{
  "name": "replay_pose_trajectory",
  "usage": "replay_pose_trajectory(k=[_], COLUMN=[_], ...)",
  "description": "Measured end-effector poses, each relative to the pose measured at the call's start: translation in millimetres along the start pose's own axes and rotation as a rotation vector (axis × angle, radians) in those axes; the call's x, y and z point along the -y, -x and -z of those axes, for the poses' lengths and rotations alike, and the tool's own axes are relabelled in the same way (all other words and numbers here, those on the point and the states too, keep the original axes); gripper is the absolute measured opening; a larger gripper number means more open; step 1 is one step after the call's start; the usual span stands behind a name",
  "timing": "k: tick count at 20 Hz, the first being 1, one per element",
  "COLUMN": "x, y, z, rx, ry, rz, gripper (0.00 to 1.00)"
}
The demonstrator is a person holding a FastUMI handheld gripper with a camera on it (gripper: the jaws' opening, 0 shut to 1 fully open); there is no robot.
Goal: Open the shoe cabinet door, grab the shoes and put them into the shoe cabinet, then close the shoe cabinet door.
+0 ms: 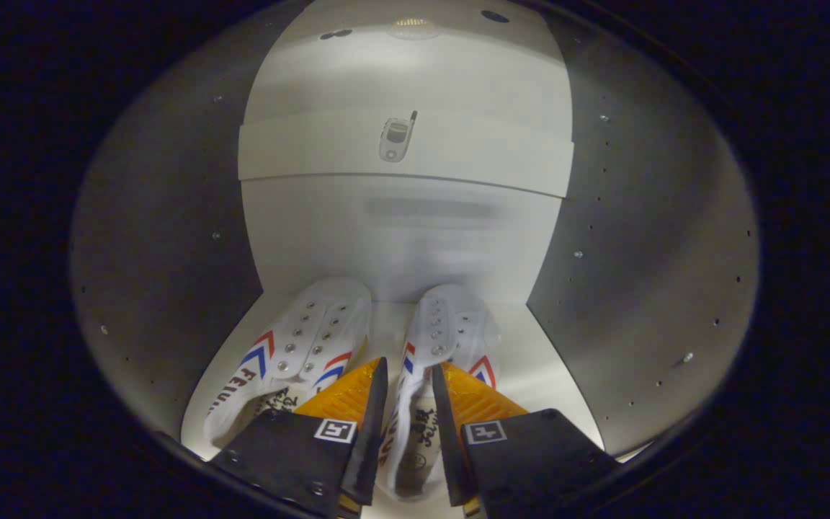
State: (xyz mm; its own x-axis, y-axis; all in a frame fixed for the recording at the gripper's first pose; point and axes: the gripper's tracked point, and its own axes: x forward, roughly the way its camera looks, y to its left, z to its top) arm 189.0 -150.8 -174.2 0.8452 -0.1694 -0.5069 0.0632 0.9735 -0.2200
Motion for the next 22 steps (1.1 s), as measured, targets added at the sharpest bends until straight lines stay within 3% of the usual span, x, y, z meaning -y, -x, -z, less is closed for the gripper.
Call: replay_pose_trajectory(k=[15,22], x=[8,18], y=[159,248], z=[-41,-31], rx=[0.260,0.346], ry=[-0.088,-0.144], rz=[0.061,0.118], gripper=[0.40,0.40])
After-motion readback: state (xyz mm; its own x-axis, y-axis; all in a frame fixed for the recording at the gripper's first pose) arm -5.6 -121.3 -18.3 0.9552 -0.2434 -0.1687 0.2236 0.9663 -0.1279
